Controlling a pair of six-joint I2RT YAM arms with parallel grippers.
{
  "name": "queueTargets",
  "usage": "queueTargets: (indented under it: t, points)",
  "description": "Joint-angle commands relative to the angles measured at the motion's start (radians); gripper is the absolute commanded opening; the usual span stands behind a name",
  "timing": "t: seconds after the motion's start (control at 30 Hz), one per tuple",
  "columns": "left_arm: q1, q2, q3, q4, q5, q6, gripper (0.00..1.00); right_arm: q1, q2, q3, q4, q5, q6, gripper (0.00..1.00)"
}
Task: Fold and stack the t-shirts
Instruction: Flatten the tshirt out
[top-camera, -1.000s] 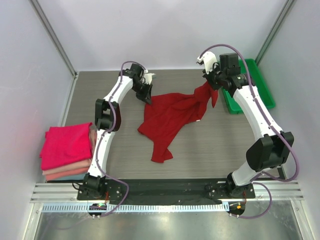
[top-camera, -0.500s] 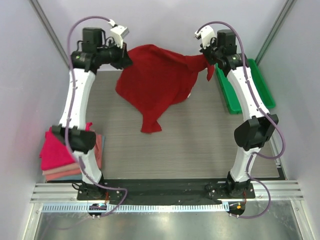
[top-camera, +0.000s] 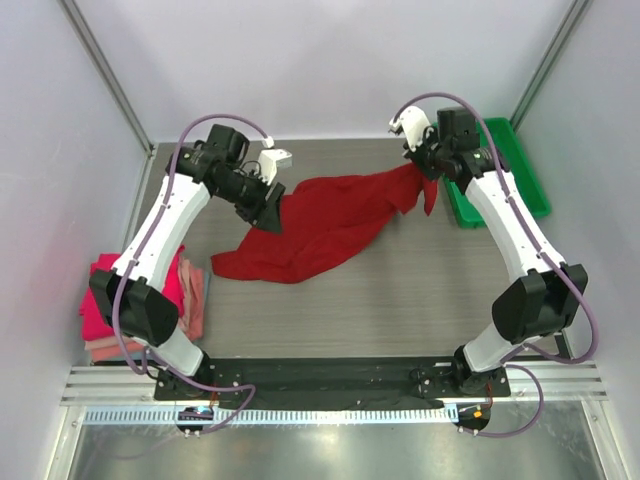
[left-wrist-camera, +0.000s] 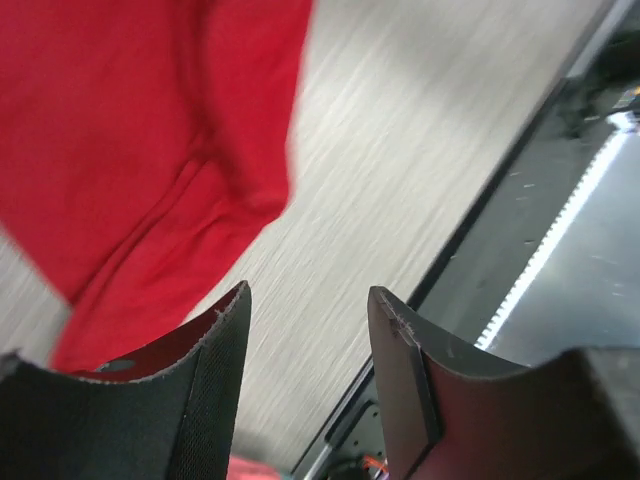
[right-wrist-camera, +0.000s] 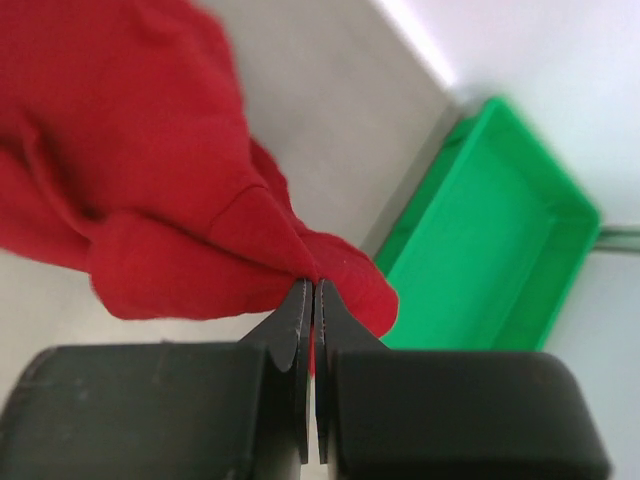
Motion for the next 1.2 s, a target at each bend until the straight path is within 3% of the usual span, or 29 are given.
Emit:
queueTargets:
  t: [0.0,0.27,0.57,0.77,1.17]
  points:
    - [0.000,-0.040,-0.004,0.078,-0.143,0.002,0.52,0.004,-0.050,-0.085,0.011,0.020,-0.043,0.01]
    - [0.013,0.373,0.284,-0.119,-0.179,0.214,0.52,0.001,-0.006,-0.135,0.021,0.000,0.000,0.01]
    - [0.011,0.515,0.232,-0.174,-0.177,0.387,0.55,0.001,-0.004,-0.180,0.021,0.003,0.005,0.01]
    - [-0.010,0.629,0.324,-0.304,-0.111,0.392,0.56,-0.001,-0.021,-0.220,0.021,0.003,0.008,0.01]
    - [-0.073,0.732,0.307,-0.321,-0.047,0.361,0.57,-0.002,-0.012,-0.229,0.021,0.014,0.002,0.01]
